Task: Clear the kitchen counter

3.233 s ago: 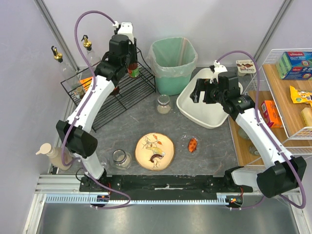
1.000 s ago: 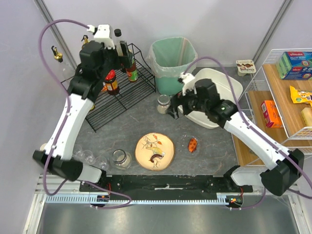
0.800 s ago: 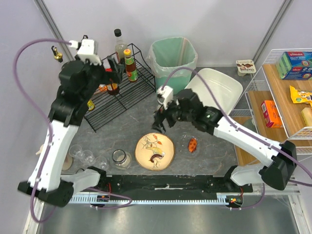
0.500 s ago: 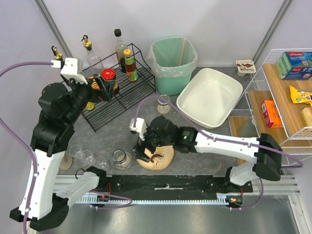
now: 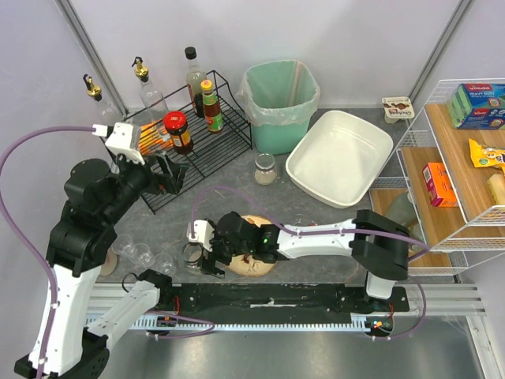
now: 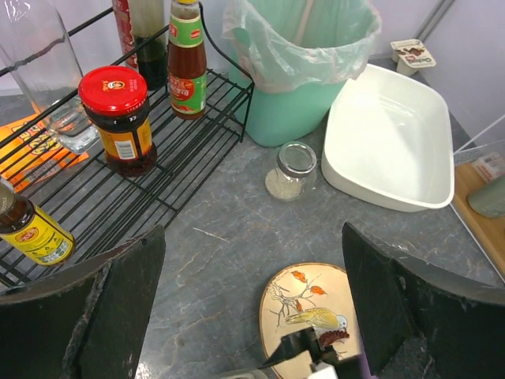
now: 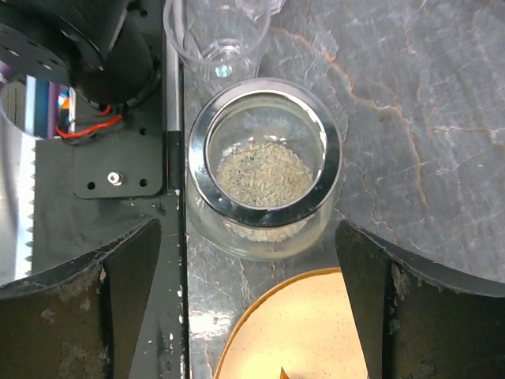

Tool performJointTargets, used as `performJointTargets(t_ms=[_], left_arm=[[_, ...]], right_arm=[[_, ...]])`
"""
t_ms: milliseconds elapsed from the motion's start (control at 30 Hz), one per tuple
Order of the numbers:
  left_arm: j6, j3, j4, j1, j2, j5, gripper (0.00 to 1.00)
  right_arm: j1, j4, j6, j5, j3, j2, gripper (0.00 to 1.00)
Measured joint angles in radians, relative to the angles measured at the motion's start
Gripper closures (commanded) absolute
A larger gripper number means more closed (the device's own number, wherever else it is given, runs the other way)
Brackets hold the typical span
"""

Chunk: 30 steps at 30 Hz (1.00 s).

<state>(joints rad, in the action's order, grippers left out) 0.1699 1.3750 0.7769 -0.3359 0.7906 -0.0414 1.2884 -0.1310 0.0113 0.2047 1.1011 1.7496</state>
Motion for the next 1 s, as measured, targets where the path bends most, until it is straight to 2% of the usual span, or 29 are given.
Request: performJointTargets(t_ms=[267, 633, 667, 767, 867, 933, 1000], left_arm=[[0.001, -0.048, -0.018, 0.000, -0.088, -0.017, 0.03], [0.001, -0.095, -0.033, 0.000, -0.118, -0.013, 0.03], [0.001, -0.095, -0.034, 0.000, -0.117, -0.013, 0.03], [0.001, -0.095, -0.035, 0.000, -0.112, -0.013, 0.03], [0.001, -0.095, -0.039, 0.000, -0.105, -0.013, 0.04], [0.002, -0.095, -0.039, 0.000, -0.102, -0.013, 0.04], [0.002, -0.096, -0.040, 0.000, -0.101, -0.013, 0.04]], right_arm=[[0.003, -0.038, -0.049, 0.003, 0.044, 0.126, 0.02], [0.004, -0.162, -0.048, 0.021, 0.026, 0.177, 0.04], [0.004, -0.181, -0.045, 0.014, 0.020, 0.177, 0.08], [0.005, -0.226, -0.031, -0.013, 0.001, 0.177, 0.30], [0.005, -0.236, -0.018, -0.046, -0.002, 0.177, 0.48], [0.006, -0.242, -0.013, -0.071, -0.004, 0.177, 0.53], [0.006, -0.249, -0.002, -0.101, -0.006, 0.177, 0.54]])
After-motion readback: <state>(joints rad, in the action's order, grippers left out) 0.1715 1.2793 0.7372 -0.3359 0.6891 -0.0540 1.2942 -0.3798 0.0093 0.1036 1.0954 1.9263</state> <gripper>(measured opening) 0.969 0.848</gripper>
